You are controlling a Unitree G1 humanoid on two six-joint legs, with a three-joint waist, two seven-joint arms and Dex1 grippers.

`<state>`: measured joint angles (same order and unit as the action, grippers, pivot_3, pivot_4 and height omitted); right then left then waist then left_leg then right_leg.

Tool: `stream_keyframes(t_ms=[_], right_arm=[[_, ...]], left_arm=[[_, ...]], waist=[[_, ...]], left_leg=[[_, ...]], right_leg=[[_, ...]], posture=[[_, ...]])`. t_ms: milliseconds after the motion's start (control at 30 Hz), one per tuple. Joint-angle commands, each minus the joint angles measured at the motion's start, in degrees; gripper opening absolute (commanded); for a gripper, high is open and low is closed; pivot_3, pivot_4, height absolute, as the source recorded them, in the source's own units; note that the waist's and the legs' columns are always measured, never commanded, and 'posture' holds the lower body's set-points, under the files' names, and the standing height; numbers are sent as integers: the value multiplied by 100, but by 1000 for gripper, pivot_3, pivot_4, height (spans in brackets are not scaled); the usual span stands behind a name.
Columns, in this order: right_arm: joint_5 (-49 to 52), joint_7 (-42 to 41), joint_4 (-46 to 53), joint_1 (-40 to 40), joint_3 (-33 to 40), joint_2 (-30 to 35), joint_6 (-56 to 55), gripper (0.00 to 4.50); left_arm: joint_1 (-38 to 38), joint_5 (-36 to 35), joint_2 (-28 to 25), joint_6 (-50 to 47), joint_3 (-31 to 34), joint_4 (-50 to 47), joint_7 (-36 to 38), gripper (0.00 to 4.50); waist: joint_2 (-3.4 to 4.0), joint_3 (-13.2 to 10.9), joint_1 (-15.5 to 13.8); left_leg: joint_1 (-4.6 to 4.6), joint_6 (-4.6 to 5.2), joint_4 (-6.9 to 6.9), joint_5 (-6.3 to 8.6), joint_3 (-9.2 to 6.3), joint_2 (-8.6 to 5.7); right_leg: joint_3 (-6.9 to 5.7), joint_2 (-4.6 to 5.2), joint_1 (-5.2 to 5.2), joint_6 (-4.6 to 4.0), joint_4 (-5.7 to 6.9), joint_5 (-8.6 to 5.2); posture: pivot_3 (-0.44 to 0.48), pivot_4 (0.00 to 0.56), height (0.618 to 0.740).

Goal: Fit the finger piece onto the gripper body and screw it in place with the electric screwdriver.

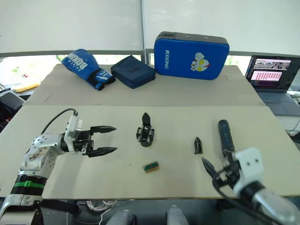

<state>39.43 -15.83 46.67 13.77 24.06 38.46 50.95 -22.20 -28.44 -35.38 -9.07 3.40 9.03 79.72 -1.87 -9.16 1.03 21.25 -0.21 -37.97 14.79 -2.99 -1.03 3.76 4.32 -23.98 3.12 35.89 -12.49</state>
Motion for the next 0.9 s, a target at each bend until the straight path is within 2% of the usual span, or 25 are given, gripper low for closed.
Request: stream_keyframes(t_ms=[33, 133, 233, 533, 633, 800, 833, 867, 900], right_arm=[[663, 484, -470, -1029, -84, 219, 1794, 4500], [626, 997, -1333, -2470, -232, -178, 3254, 4500], [228, 1290, -1782, -3209, -493, -452, 4103, 4500], [-300, 1665, -2230, -3323, -925, -1052, 4155, 4500], [-406, 1679, -2277, -3300, -938, -1072, 4155, 3666], [-432, 1576, -2205, -3229, -999, -1018, 4155, 1942], [-428, 1531, -2162, -3218, -1025, -991, 4155, 1484], [-445, 1480, -2086, -3227, -1028, -988, 4155, 1176], [-417, 1402, -1932, -3303, -898, -1081, 4155, 1096]], left_arm=[[33, -154, 43, -137, 12, -455, -117, 4447], [91, -191, 90, -196, 11, -631, -213, 4447], [154, -198, 114, -210, 8, -731, -275, 4447], [353, -247, 169, -249, 3, -1038, -465, 4447], [360, -255, 153, -243, 26, -1052, -482, 4500], [333, -247, 171, -201, 19, -1024, -495, 4500], [321, -251, 183, -200, 17, -1021, -504, 4500], [310, -254, 192, -200, 14, -1019, -511, 4500], [291, -260, 205, -203, 11, -1023, -524, 4500]], waist=[[-2, -1, -21], [-3, -2, -25], [-3, -2, -16], [-9, 4, -10], [-10, 5, -6], [-11, 5, -3], [-10, 5, 1], [-10, 5, 3], [-10, 5, 5]], left_leg=[[3, 0, 0, 0, -1, 1], [12, 0, 0, 0, -4, -1], [15, 1, -2, 0, -2, -3], [20, 7, -4, 3, -5, -6], [8, 6, -4, 3, -4, -3], [9, 7, -4, 3, -5, -2], [9, 7, -4, 3, -5, -2], [9, 7, -4, 3, -5, -2], [9, 7, -4, 3, -5, -1]], right_leg=[[-1, -3, -3, -1, -1, 0], [-8, -1, -11, -4, -1, 2], [-3, 2, -16, -6, 0, 5], [-10, 7, -17, 0, -2, 11], [-11, 2, -8, -1, -1, 11], [-11, -1, -11, -1, 0, 11], [-11, -1, -11, -2, 0, 11], [-11, -1, -12, -2, 0, 11], [-11, -2, -12, -2, 0, 11]], posture=[[0, 150, 740], [0, 150, 740], [0, 150, 740], [0, 150, 740], [0, 150, 740], [0, 150, 740], [0, 150, 740], [0, 150, 740], [0, 150, 740]])
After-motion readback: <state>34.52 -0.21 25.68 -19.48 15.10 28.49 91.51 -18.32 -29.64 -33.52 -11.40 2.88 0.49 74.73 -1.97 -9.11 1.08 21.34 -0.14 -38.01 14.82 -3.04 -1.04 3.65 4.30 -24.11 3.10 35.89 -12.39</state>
